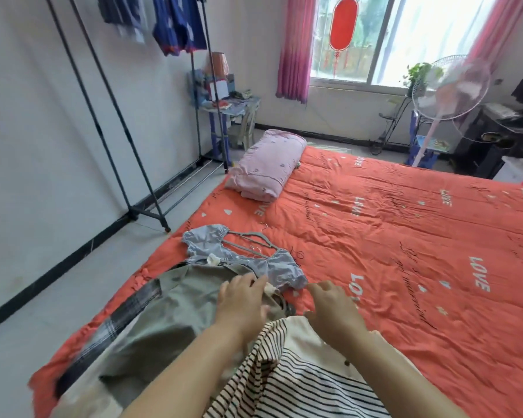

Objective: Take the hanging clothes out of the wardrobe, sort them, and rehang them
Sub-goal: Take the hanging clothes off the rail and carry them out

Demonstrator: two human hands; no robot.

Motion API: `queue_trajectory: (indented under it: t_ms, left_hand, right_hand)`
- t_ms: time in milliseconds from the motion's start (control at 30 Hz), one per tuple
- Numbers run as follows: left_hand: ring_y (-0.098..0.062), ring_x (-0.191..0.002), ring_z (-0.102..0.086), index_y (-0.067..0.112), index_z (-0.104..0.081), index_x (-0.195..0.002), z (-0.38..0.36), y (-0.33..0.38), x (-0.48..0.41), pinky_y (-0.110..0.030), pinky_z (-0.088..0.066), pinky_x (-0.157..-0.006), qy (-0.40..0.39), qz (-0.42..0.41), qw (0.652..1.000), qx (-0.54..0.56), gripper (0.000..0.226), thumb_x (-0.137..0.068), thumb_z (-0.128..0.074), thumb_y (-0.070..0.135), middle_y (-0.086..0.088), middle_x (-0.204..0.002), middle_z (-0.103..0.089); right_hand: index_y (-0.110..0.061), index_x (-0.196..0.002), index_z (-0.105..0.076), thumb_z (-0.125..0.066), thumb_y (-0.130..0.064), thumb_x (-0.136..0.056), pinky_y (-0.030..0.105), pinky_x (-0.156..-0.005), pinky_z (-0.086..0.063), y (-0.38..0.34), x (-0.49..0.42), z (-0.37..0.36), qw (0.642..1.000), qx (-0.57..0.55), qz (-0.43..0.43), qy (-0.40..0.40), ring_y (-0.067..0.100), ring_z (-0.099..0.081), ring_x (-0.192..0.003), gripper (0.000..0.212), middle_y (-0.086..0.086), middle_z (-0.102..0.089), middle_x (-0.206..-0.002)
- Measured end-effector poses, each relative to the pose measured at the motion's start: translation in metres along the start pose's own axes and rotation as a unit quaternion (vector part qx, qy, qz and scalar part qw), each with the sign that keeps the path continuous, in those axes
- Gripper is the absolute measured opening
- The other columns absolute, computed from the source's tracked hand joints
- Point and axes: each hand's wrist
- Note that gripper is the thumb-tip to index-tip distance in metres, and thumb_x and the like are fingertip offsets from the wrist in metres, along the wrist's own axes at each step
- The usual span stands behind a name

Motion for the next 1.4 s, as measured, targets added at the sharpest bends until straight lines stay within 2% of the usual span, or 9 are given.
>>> queue_trajectory:
  t_ms: [300,467,567,700,933,1067,1167,1300,1400]
  left_hand:
    - [-0.023,-0.126,-0.037,0.027,-0.026,-0.143,0.092,-0.201,0.17,-0.036,-0.029,-0.102,0.094,0.212,0.972,-0.033,0.057,-0.091,-0.047,0.04,-0.001,-0.138,-0.04]
    - [-0.023,-0.128,-0.037,0.023,-0.03,-0.141,0.135,-0.32,0.335,-0.037,-0.027,-0.105,0.127,0.333,0.934,-0.038,0.053,-0.093,-0.044,0.04,-0.001,-0.14,-0.041]
    - [-0.02,-0.13,-0.035,0.024,-0.027,-0.144,0.152,-0.381,0.449,-0.037,-0.026,-0.107,0.162,0.411,0.896,-0.047,0.056,-0.094,-0.044,0.044,0.001,-0.143,-0.037]
    - [-0.02,-0.132,-0.034,0.027,-0.023,-0.146,0.169,-0.434,0.59,-0.036,-0.026,-0.106,0.191,0.511,0.835,-0.075,0.058,-0.094,-0.044,0.044,0.002,-0.145,-0.034]
    - [-0.019,-0.127,-0.037,0.025,-0.031,-0.14,0.182,-0.477,0.781,-0.035,-0.027,-0.103,0.211,0.66,0.714,-0.099,0.051,-0.094,-0.044,0.044,0.003,-0.136,-0.041]
    - [-0.02,-0.121,-0.041,0.026,-0.034,-0.138,0.183,-0.493,0.855,-0.034,-0.031,-0.096,0.203,0.731,0.643,-0.1,0.048,-0.094,-0.043,0.043,0.003,-0.131,-0.044]
    - [-0.02,-0.125,-0.039,0.026,-0.029,-0.141,0.184,-0.505,0.903,-0.035,-0.031,-0.099,0.187,0.776,0.595,-0.092,0.052,-0.095,-0.043,0.045,0.002,-0.137,-0.041]
    - [-0.021,-0.12,-0.044,0.026,-0.03,-0.142,0.193,-0.522,0.961,-0.037,-0.035,-0.096,0.186,0.84,0.499,-0.101,0.054,-0.093,-0.044,0.045,0.002,-0.13,-0.046]
    - [-0.02,-0.126,-0.039,0.026,-0.023,-0.146,0.203,-0.537,1.001,-0.036,-0.032,-0.099,0.188,0.873,0.438,-0.103,0.061,-0.093,-0.043,0.047,0.003,-0.137,-0.041]
  right_hand:
    - [-0.024,-0.138,-0.036,-0.053,-0.031,-0.09,0.031,-0.102,-0.033,-0.258,0.031,0.005,0.971,0.029,0.237,0.009,0.022,-0.039,-0.125,0.052,-0.001,-0.041,-0.135]
    - [-0.025,-0.146,-0.025,-0.052,-0.03,-0.093,0.031,-0.107,-0.03,-0.434,0.098,-0.018,0.922,0.043,0.385,-0.009,0.02,-0.033,-0.13,0.06,-0.002,-0.034,-0.143]
    - [-0.025,-0.147,-0.022,-0.051,-0.036,-0.093,0.029,-0.107,-0.028,-0.541,0.154,-0.04,0.881,0.049,0.47,-0.023,0.018,-0.031,-0.131,0.062,-0.003,-0.03,-0.145]
    - [-0.027,-0.146,-0.023,-0.051,-0.039,-0.093,0.029,-0.107,-0.028,-0.664,0.233,-0.068,0.822,0.049,0.567,-0.03,0.017,-0.03,-0.132,0.061,-0.005,-0.031,-0.145]
    - [-0.029,-0.145,-0.025,-0.05,-0.038,-0.093,0.03,-0.109,-0.029,-0.828,0.365,-0.111,0.695,0.03,0.715,-0.073,0.016,-0.03,-0.132,0.059,-0.007,-0.031,-0.144]
    - [-0.029,-0.146,-0.022,-0.049,-0.036,-0.094,0.027,-0.109,-0.026,-0.902,0.423,-0.131,0.624,0.014,0.775,-0.095,0.016,-0.029,-0.133,0.059,-0.007,-0.029,-0.145]
    - [-0.028,-0.147,-0.021,-0.049,-0.036,-0.094,0.027,-0.11,-0.026,-0.956,0.459,-0.15,0.569,0.02,0.817,-0.096,0.016,-0.029,-0.133,0.06,-0.006,-0.028,-0.146]
    - [-0.028,-0.147,-0.022,-0.05,-0.035,-0.094,0.026,-0.109,-0.026,-1.029,0.507,-0.168,0.494,0.004,0.862,-0.11,0.016,-0.031,-0.132,0.06,-0.005,-0.03,-0.146]
    - [-0.029,-0.148,-0.02,-0.049,-0.036,-0.094,0.025,-0.109,-0.027,-1.08,0.543,-0.169,0.435,0.007,0.893,-0.111,0.015,-0.031,-0.132,0.061,-0.006,-0.028,-0.146]
Point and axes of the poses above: each hand's wrist, its own x-axis away from the middle knuckle, its own z-axis out of the back of the hand, y = z × x
